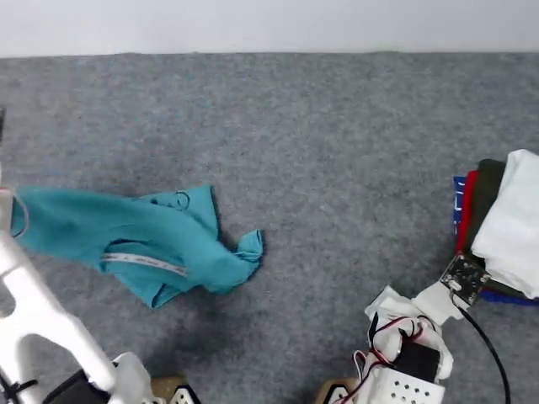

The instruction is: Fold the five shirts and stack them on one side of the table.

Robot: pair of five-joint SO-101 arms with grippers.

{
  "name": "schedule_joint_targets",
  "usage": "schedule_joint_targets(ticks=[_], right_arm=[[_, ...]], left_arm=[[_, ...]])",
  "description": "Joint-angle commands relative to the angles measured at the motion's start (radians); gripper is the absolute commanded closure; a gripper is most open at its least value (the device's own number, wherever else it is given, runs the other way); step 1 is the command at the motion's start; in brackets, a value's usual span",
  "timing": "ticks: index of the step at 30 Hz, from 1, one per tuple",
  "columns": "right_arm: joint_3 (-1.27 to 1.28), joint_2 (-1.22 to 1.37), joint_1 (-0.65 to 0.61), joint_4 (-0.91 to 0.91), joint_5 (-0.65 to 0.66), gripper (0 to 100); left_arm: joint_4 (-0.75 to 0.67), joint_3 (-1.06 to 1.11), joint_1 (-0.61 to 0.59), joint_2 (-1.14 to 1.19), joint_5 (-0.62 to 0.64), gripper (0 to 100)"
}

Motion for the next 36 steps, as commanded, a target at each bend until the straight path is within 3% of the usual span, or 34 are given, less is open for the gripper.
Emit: schedule_joint_targets(ticks=[1,4,7,11,15,19,25,32,36], right_arm=[[0.014,-0.013,0.012,0.001,-0.012,98.7],[0.014,-0.013,0.012,0.001,-0.012,98.7],[0.014,-0.013,0.012,0.001,-0.012,98.7],[0.014,-0.013,0.012,0.001,-0.012,98.7],[0.014,-0.013,0.012,0.001,-0.012,98.7],[0.014,-0.013,0.012,0.001,-0.012,98.7],[0.014,-0.013,0.012,0.001,-0.012,98.7],[0.014,-0.013,0.012,0.001,-0.012,98.7],[0.014,-0.013,0.012,0.001,-0.012,98.7]], left_arm=[[-0.146,0.042,-0.074,0.0,-0.012,98],[-0.164,0.008,-0.13,0.043,0.061,98],[-0.13,-0.077,-0.176,0.08,0.114,91],[0.002,-0.185,-0.172,0.089,0.112,85],[0.19,-0.315,-0.083,0.087,0.112,83],[0.43,-0.461,0.087,0.087,0.11,82],[0.681,-0.53,0.465,0.095,0.114,83],[0.69,-0.41,0.852,0.123,0.15,82],[0.66,-0.329,1.008,0.222,0.178,82]])
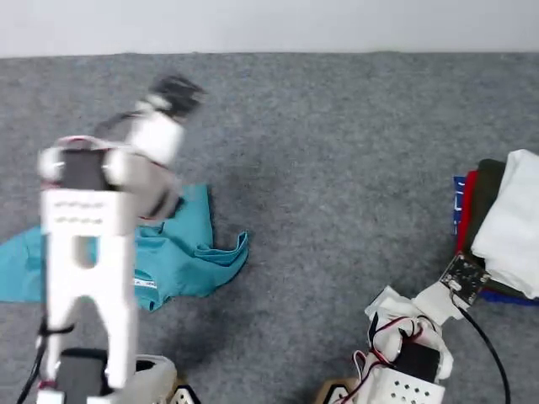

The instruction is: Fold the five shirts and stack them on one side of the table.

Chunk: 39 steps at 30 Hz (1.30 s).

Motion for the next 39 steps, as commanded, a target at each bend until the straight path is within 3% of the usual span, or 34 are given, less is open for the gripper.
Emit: schedule_joint_targets(ticks=[1,8,17,24,32,39], right_arm=[[0.014,-0.013,0.012,0.001,-0.012,98.7],[0.014,-0.013,0.012,0.001,-0.012,98.7],[0.014,-0.013,0.012,0.001,-0.012,98.7],[0.014,-0.013,0.012,0.001,-0.012,98.7],[0.014,-0.013,0.012,0.001,-0.012,98.7],[0.014,-0.013,0.012,0.001,-0.012,98.7]], left_arm=[[-0.032,0.035,0.126,0.083,0.034,82],[-0.129,0.033,0.207,0.321,0.041,79],[-0.192,0.031,0.21,0.523,0.038,80],[-0.296,0.028,0.209,0.585,0.031,98],[-0.198,-0.108,0.236,0.46,-0.011,99],[-0.114,-0.12,0.439,0.381,-0.049,99]])
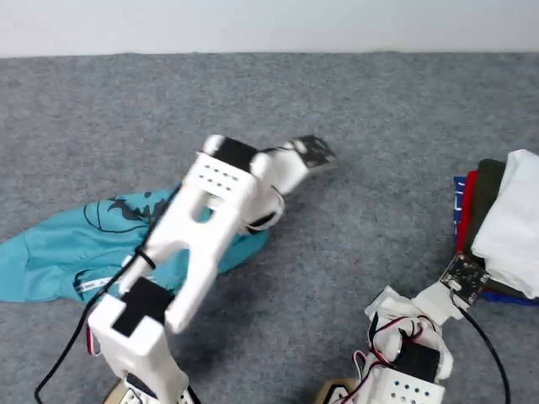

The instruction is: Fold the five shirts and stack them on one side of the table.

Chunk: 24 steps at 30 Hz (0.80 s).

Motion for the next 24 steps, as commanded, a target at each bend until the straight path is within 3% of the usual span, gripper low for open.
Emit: schedule_joint_targets(ticks=[1,9,13,16,24], right_arm=[[0.014,-0.013,0.012,0.001,-0.012,98.7],[0.014,-0.013,0.012,0.001,-0.012,98.7],[0.014,-0.013,0.012,0.001,-0.012,98.7],[0.014,-0.013,0.012,0.001,-0.012,98.7],[0.014,-0.013,0.012,0.001,-0.012,98.7]], left_arm=[[0.043,-0.038,0.127,-0.075,-0.014,99],[-0.026,0.027,0.262,-0.074,-0.072,98],[-0.046,0.054,0.259,-0.084,-0.072,89],[-0.012,0.028,0.239,-0.094,-0.008,83],[0.087,0.01,0.261,-0.181,0.029,83]])
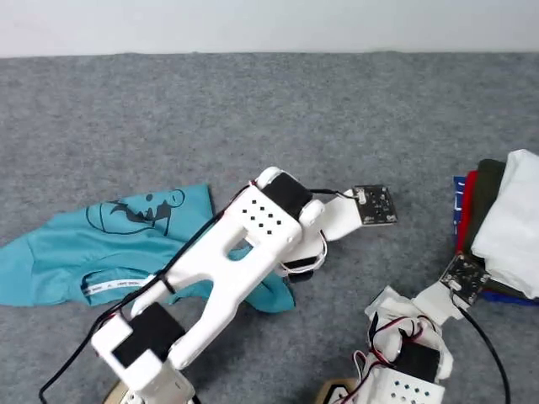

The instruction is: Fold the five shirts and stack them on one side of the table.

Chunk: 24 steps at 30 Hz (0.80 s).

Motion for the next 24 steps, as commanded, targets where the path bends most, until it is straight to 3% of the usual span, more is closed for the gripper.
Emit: schedule_joint_targets(ticks=[1,8,15,24], right_arm=[[0.014,-0.013,0.012,0.001,-0.012,98.7],[0.014,-0.013,0.012,0.001,-0.012,98.7],[0.014,-0.013,0.012,0.001,-0.012,98.7],[0.014,-0.013,0.012,0.001,-0.012,98.7]], left_arm=[[0.046,-0.041,0.014,-0.071,0.028,83],[0.014,0.147,0.064,-0.072,0.023,83],[-0.216,0.357,0.123,-0.068,0.049,83],[-0.249,0.259,0.021,0.141,0.064,83]])
